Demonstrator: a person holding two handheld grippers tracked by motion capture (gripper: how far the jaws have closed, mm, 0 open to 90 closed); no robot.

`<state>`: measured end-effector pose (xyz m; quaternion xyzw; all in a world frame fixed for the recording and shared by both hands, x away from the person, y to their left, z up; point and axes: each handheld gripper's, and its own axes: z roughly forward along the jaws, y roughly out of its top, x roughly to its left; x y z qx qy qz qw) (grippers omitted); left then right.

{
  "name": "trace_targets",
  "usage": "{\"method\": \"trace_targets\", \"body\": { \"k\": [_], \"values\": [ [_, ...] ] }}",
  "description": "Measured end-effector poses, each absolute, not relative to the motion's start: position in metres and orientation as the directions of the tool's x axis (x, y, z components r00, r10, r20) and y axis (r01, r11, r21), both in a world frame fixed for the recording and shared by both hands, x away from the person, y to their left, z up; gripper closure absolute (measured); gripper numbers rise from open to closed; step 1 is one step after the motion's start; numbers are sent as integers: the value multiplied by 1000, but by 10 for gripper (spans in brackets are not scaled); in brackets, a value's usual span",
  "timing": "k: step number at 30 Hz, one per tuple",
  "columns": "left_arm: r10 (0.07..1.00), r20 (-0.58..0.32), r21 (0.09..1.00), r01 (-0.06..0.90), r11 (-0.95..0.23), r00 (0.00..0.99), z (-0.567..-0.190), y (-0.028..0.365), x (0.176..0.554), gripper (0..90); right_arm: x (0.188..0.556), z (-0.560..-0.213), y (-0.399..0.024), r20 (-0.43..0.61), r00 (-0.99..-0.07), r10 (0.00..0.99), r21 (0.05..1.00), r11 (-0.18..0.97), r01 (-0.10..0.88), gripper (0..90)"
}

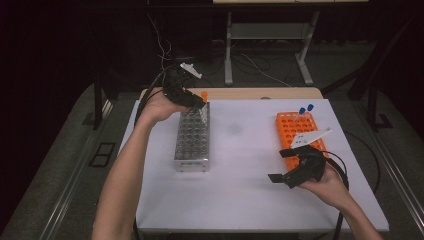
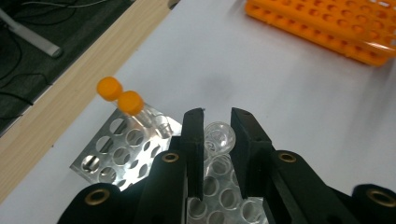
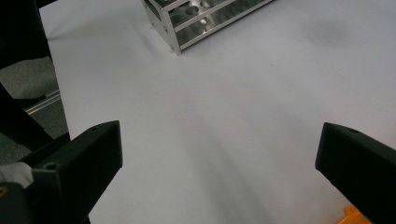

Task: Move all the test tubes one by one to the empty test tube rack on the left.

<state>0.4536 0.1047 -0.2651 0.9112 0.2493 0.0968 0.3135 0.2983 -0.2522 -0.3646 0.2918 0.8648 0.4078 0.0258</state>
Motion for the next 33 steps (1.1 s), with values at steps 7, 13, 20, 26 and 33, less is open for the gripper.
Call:
{"method": "trace_targets", "body": {
  "k": [7, 13, 20, 26, 33],
  "values": [
    [553, 3, 619, 432, -656, 833, -277, 107, 467, 745, 295, -366, -261, 204, -819, 536, 727, 478, 494, 2],
    [567, -1, 621, 444, -646, 824, -285, 104, 475, 744, 293, -368, -270, 212, -809, 548, 737, 454, 501, 2],
    [576, -3, 605, 460, -650, 818, -298, 102, 479, 745, 295, -372, -287, 223, -781, 584, 747, 412, 521, 2],
    [579, -7, 596, 468, -652, 815, -308, 101, 482, 744, 302, -372, -299, 225, -760, 610, 752, 387, 533, 2],
    [578, -13, 590, 473, -654, 816, -318, 100, 483, 743, 311, -373, -309, 232, -738, 634, 751, 366, 550, 2]
  ]
}}
